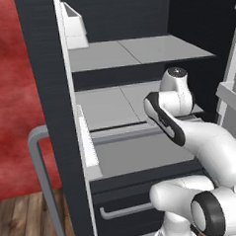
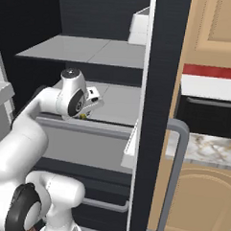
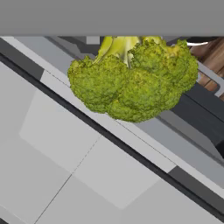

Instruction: Place one broccoli and one steak in each tupperware on the nearby counter, to pack two identical lunches.

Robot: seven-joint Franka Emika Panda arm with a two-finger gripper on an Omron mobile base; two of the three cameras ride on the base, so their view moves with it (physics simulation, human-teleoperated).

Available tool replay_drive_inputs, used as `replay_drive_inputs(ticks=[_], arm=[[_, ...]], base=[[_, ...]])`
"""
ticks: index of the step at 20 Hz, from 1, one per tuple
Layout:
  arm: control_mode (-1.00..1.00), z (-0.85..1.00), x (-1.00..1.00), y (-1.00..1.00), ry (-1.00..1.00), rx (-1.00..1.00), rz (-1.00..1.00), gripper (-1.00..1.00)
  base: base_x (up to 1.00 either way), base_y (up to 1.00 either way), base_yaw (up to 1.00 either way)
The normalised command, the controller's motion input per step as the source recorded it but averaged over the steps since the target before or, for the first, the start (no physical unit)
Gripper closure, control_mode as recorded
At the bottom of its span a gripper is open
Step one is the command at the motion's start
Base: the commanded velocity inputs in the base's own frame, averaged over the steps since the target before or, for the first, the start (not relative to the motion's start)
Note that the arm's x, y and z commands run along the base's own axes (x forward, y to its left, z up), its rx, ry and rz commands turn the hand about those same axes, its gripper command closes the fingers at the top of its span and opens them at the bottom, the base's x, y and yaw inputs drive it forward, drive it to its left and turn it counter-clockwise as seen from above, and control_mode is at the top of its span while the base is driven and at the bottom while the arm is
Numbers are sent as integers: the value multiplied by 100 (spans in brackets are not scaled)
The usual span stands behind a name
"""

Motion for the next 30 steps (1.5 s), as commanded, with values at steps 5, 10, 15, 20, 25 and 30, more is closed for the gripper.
replay_drive_inputs(ticks=[5, 10, 15, 20, 25, 30], arm=[[-100, 10, -100, 16, -6, -9, 8, 100], [-100, 39, -100, -12, -20, 0, 0, 100], [-100, 46, -100, -5, -26, 0, 0, 100], [-100, 46, -100, 0, -27, -2, 1, 100], [-100, 58, -100, 0, -11, 0, 0, 100], [100, -1, -40, 2, 4, -2, 0, 100]], base=[[0, 0, 0], [0, 0, 0], [0, 0, 0], [0, 0, 0], [0, 0, 0], [-25, 0, 1]])
